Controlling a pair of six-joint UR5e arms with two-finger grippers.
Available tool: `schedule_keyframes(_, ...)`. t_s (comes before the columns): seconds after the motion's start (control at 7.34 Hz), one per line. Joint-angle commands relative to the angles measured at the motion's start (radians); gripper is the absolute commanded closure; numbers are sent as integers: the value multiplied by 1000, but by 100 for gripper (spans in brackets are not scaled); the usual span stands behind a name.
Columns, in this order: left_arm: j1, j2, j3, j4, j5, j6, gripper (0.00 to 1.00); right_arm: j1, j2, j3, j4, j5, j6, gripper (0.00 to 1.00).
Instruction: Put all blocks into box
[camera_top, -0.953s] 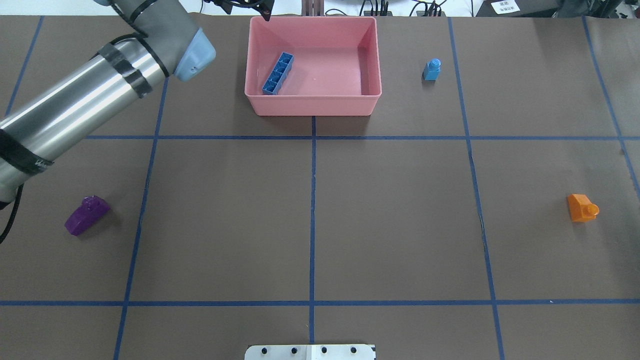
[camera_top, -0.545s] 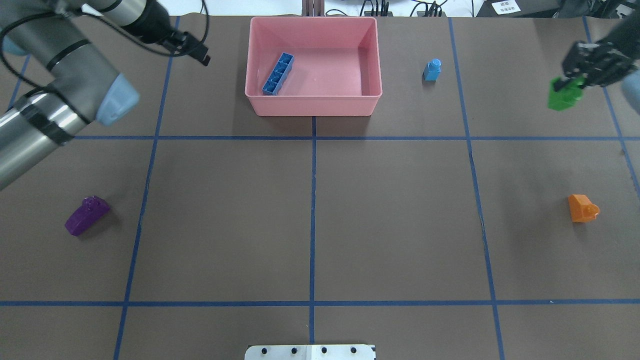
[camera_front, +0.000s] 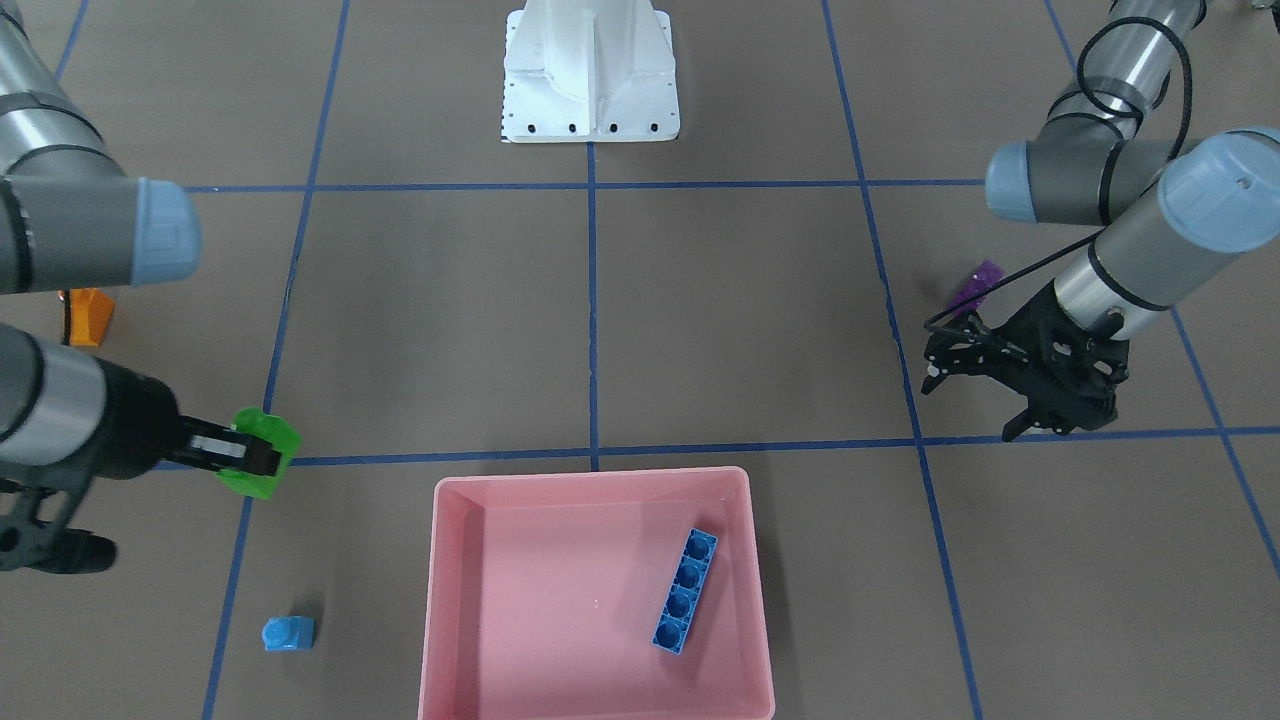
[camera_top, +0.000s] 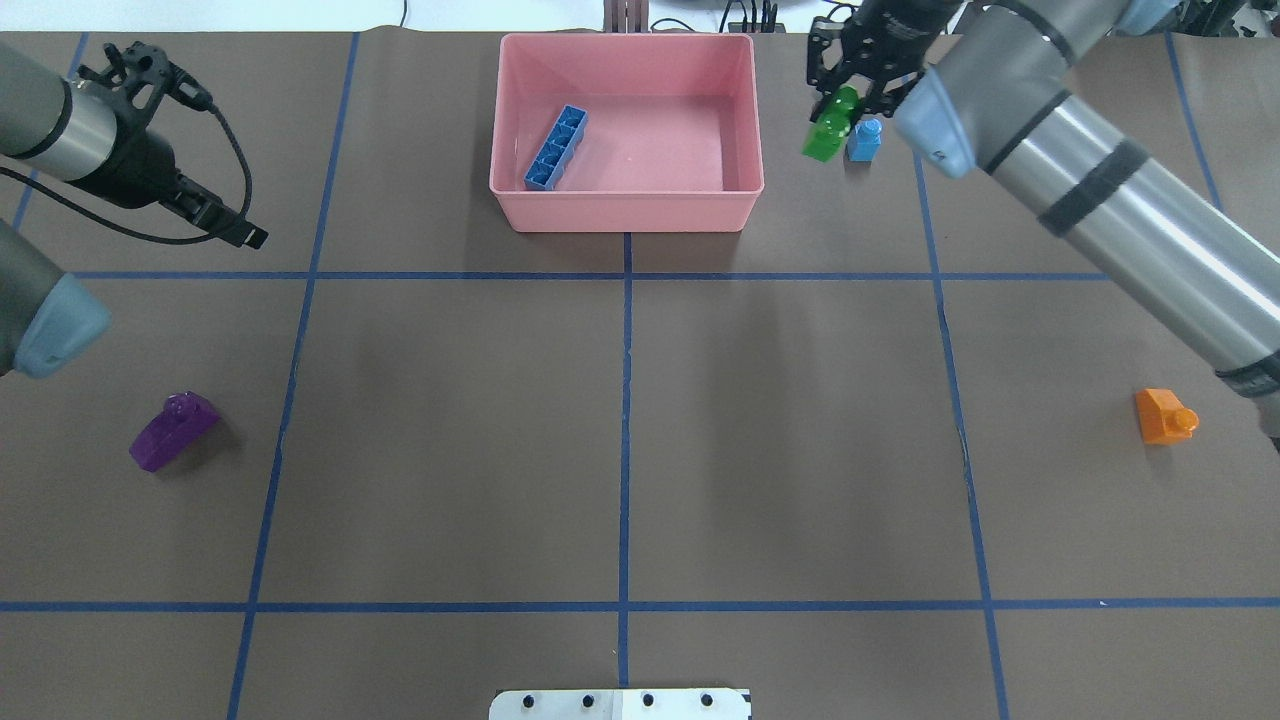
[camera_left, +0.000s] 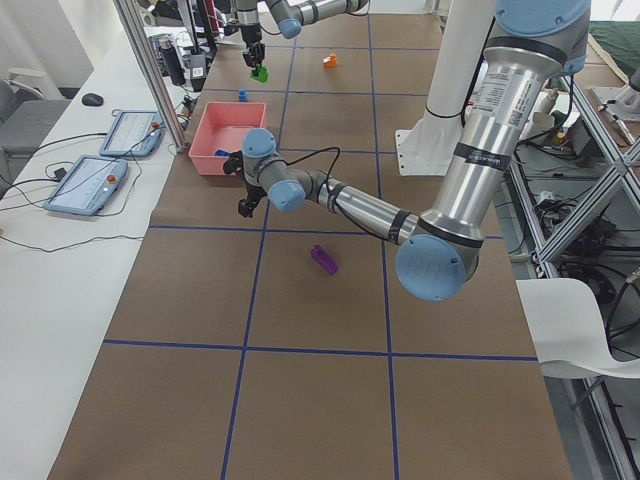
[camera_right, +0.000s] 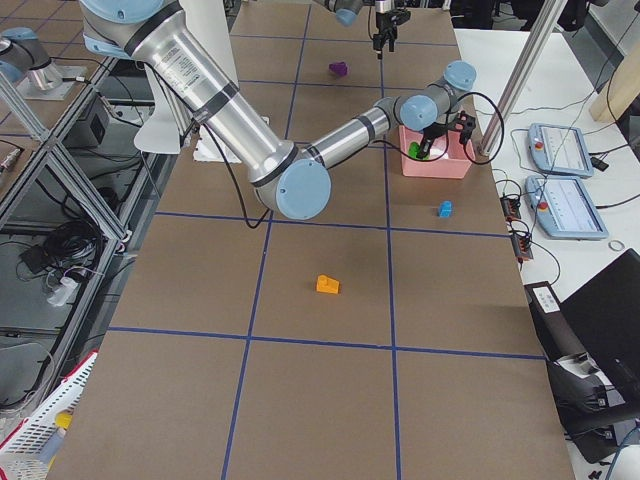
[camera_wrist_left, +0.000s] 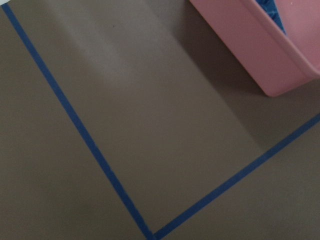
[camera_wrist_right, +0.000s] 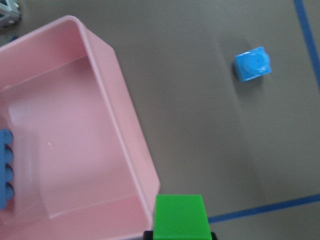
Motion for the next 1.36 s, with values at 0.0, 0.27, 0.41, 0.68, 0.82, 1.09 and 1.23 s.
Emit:
schedule_keyframes(0.0,-9,88,-44,-2,2,74,0,-91,185,-248,209,-148,203,100)
schedule_keyframes(0.27,-2,179,-73,-3,17,126,0,-134,221,-327,338,-248,288,100)
schedule_keyframes(0.41,38,222,-79,-6,56,126,0,-159,230,-345,360,-285,311,12)
schedule_keyframes(0.68,130,253,-99,-6,88,110,0,-164,235,-344,360,-302,331,0)
schedule_keyframes(0.82,147,274,-130,-5,86,102,0,-164,236,-336,360,-298,333,0)
schedule_keyframes(1.09,199,303,-151,-5,92,62,0,-156,233,-322,360,-282,333,0)
schedule_keyframes(1.23,245,312,-147,-3,151,57,0,-152,233,-321,360,-281,333,0)
